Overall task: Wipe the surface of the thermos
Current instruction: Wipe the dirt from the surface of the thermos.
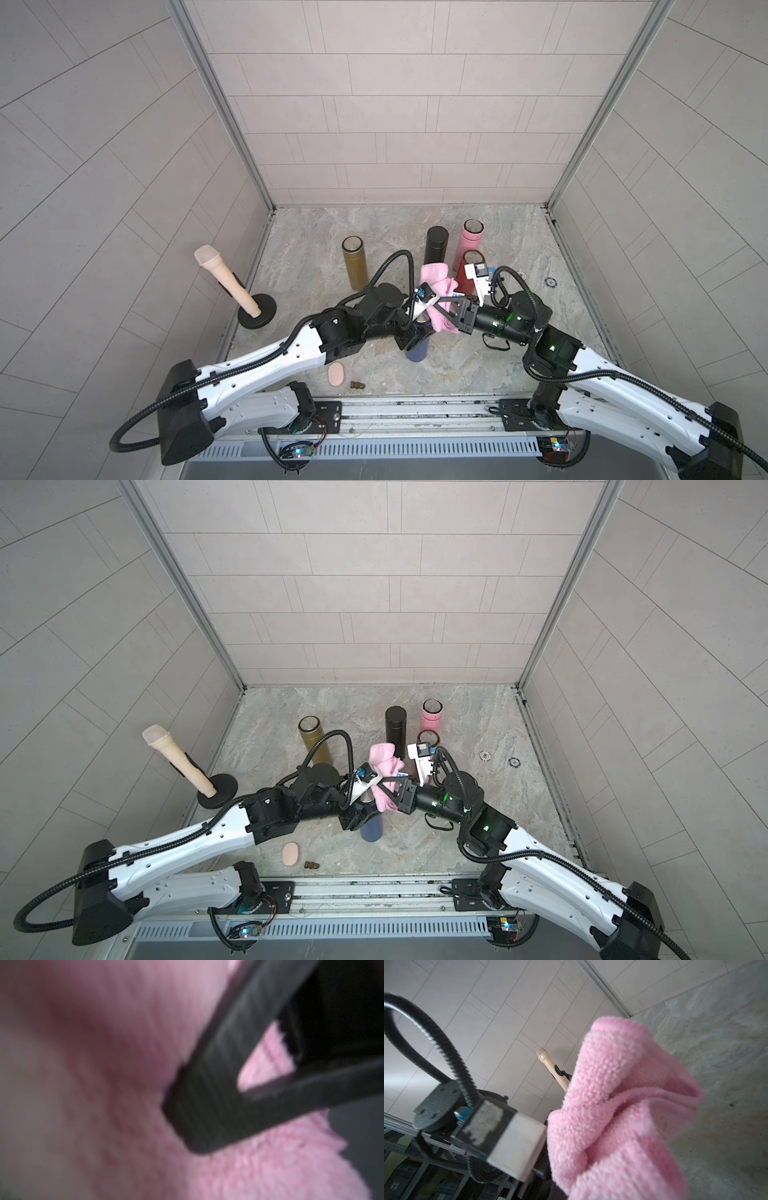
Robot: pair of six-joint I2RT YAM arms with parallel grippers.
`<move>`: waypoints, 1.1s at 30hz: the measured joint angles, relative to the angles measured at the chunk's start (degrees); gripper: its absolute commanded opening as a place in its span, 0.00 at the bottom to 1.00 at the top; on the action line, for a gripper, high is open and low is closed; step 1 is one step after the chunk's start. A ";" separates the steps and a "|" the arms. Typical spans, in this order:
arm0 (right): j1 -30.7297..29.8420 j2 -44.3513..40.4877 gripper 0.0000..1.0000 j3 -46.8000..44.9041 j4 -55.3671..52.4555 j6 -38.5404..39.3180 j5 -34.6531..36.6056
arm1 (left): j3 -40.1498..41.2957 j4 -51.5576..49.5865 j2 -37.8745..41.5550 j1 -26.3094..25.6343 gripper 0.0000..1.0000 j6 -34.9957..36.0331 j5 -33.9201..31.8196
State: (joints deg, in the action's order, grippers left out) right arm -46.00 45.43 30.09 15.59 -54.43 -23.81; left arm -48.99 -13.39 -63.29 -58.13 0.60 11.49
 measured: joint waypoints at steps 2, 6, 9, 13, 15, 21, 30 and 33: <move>-0.02 -0.02 0.00 -2.97 1.97 -0.35 0.96 | 1.01 -0.66 -0.02 -0.02 0.00 0.09 -0.22; -0.17 1.22 0.00 -9.90 3.19 -1.40 2.97 | 1.49 0.11 0.00 0.00 0.00 0.13 -0.44; -0.31 2.05 0.00 -12.79 0.52 -1.57 4.11 | 1.49 1.68 0.02 0.00 0.00 0.13 -0.59; -0.35 -0.63 0.00 -11.54 -2.84 -0.31 5.25 | 1.49 2.93 0.11 0.00 0.00 -0.15 -2.01; -0.24 -1.53 0.00 -9.57 -3.50 0.63 5.20 | 1.75 4.15 0.48 0.00 0.00 -0.68 -2.56; 0.46 -3.85 0.00 -3.28 -5.42 3.52 4.11 | 1.79 5.88 0.52 0.15 0.00 -2.05 -2.82; -0.85 -1.31 0.00 -4.92 -6.43 5.31 7.19 | 1.01 5.01 -0.20 0.00 0.00 -12.04 -17.27; -4.59 0.96 0.00 -8.68 -7.61 5.68 9.31 | -4.35 0.72 -2.82 0.00 0.00 -17.00 -23.19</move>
State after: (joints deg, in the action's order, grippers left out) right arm -50.59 46.39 21.41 7.99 -48.75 -14.50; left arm -53.34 -12.67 -66.11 -58.13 -16.40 -11.70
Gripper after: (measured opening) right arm 0.072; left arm 0.686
